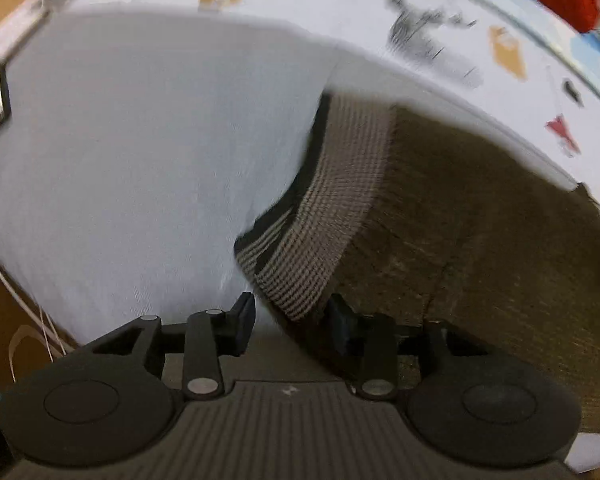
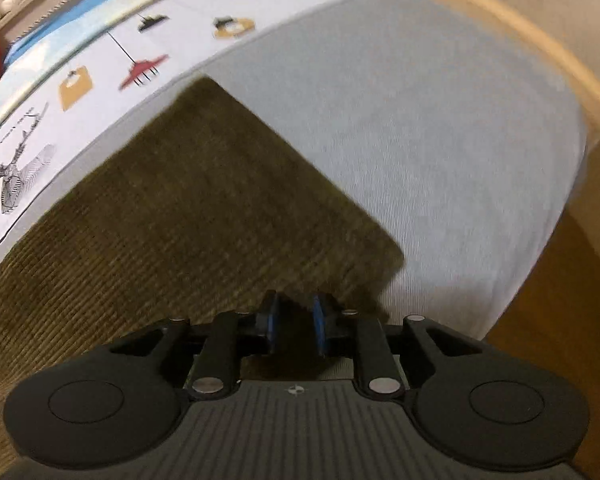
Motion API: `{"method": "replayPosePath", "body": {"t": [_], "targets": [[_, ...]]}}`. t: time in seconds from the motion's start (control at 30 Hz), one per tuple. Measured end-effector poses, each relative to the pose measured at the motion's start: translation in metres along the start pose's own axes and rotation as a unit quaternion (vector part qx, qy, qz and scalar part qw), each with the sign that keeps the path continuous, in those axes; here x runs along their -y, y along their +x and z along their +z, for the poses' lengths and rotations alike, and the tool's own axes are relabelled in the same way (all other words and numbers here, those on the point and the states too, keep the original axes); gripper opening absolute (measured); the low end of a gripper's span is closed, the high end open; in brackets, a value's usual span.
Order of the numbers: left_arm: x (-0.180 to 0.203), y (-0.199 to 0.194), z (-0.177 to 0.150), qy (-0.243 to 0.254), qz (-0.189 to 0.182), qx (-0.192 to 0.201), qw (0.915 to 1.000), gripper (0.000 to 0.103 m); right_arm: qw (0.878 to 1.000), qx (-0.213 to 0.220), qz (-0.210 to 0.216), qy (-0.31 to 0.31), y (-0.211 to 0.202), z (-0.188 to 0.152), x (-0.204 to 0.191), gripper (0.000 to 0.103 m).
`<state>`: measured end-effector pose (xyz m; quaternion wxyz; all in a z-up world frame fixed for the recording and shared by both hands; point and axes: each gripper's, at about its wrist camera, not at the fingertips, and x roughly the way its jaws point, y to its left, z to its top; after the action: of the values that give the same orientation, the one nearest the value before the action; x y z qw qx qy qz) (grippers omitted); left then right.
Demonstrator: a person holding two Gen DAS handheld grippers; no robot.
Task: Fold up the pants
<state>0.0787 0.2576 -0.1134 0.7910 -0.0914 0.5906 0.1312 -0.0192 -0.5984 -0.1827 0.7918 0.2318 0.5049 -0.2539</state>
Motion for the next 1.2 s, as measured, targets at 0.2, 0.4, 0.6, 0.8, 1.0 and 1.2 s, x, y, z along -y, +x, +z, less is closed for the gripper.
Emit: {"method": "replayPosePath", "body": {"t": [0.2,0.4,0.6,0.8,1.0,1.2], "targets": [[0.035,-0.036,0.003,0.072,0.024,0.131,0.9885,0.045,0.997,0.07,0.017,-0.031,-0.016,0.012,-0.024,0.021],[0.034,0.018,0.006,0.092,0.074,-0.001,0.993,0.048,0.991,0.114,0.046,-0.053,-0.028,0.022,-0.063,0.021],[0.033,0.008,0.008,0.075,0.061,0.0,0.9953,0.052,0.983,0.134,0.085,-0.092,-0.036,0.025,-0.115,0.021],[0.056,-0.027,0.02,0.093,0.056,0.118,0.987,0.057,0.976,0.14,0.12,-0.118,-0.048,0.02,-0.164,0.021],[0.068,-0.005,0.019,0.116,0.007,0.061,0.9914,0.049,0.96,0.149,0.184,-0.15,-0.059,0.011,-0.225,0.007],[0.064,0.018,0.012,0.152,0.048,0.017,0.9871,0.04,0.939,0.13,0.255,-0.189,-0.065,-0.003,-0.291,0.008]]}}
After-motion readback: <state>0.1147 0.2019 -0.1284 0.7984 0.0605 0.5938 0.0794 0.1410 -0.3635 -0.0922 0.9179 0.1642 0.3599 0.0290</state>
